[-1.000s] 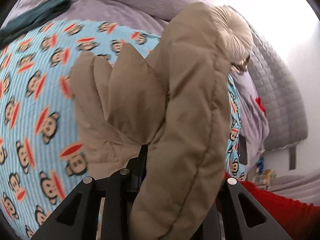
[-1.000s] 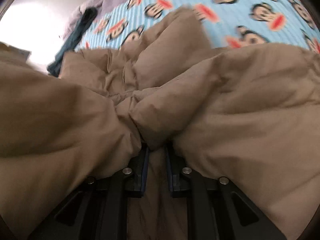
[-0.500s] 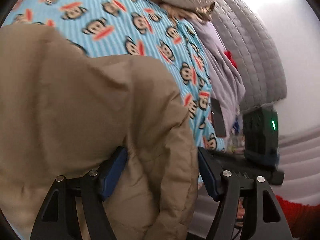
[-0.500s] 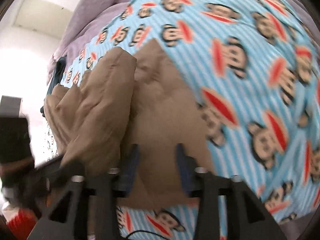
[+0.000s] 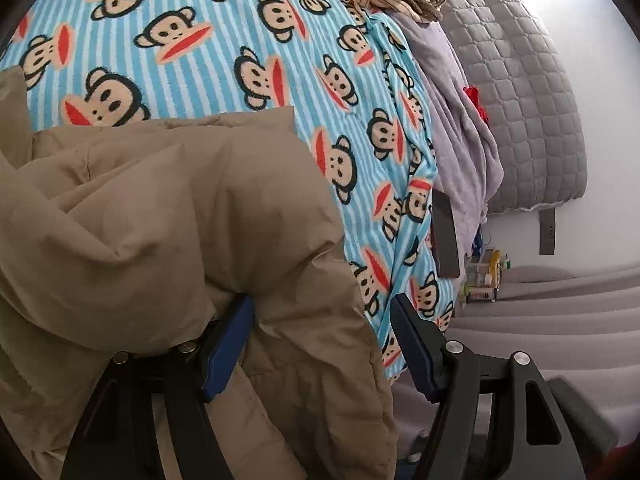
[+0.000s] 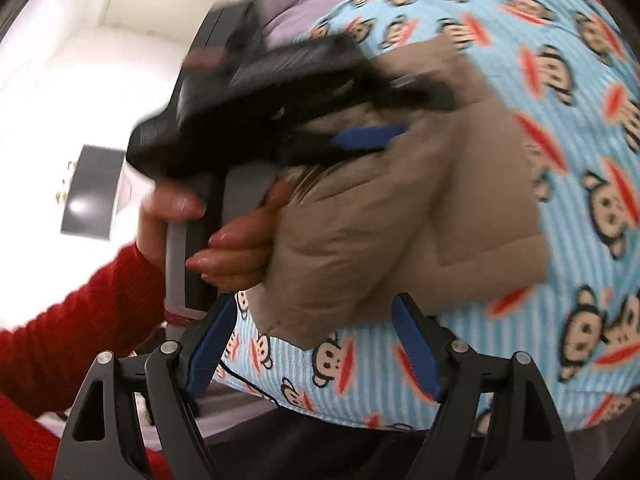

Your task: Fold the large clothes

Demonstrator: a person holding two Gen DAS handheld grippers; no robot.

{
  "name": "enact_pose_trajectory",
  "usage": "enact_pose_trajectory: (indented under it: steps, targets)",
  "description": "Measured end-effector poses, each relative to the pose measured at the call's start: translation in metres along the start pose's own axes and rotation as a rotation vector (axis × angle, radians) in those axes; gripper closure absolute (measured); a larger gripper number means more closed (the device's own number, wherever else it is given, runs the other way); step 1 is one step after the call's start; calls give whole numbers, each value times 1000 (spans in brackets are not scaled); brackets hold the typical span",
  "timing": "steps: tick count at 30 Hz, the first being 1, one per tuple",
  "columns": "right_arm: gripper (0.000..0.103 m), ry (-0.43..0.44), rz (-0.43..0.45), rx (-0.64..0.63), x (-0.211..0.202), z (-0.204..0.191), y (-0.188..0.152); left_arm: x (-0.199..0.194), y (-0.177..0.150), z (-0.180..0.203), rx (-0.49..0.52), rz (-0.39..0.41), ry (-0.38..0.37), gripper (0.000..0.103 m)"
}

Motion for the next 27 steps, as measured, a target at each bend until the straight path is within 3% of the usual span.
enact_pose_trajectory:
  steps: [5, 6, 7, 9, 11, 14, 18, 22, 27]
  targets:
    - [21, -52, 3, 32, 25, 9, 2, -38, 11, 14, 97, 95, 70, 32]
    - [26, -47, 10, 46, 26, 11, 4, -53, 14, 18, 134, 126, 98, 32]
    - [32, -46, 21, 65, 26, 15, 7, -67, 16, 21, 167, 156, 126, 32]
    - [76, -87, 29, 91, 25, 27, 12, -103, 19, 19, 217, 242, 193, 32]
    - [83, -159, 48, 115, 21, 45, 16, -136, 19, 5, 213, 320, 269, 32]
    - [84, -213, 87, 188, 14, 73, 18, -173, 14, -34, 156, 389, 392, 32]
    - [84, -202, 70, 277, 18, 101, 11, -179, 7, -86, 71, 370, 489, 32]
    - [84, -209, 61, 265, 22, 110, 8, -144, 20, -99, 100, 351, 550, 32]
    - [84, -237, 75, 304, 28, 128, -2, -84, 47, -90, 129, 320, 570, 32]
Point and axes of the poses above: each gripper's, at about its wrist camera, not at the fingertips, and x roughly the way its jaws point, z to its right, y to its top, the point moved 9 cm from there along x, roughly the way its jaws point, and after that the axes turned 2 degrees about -y, right-handed, at the moved point
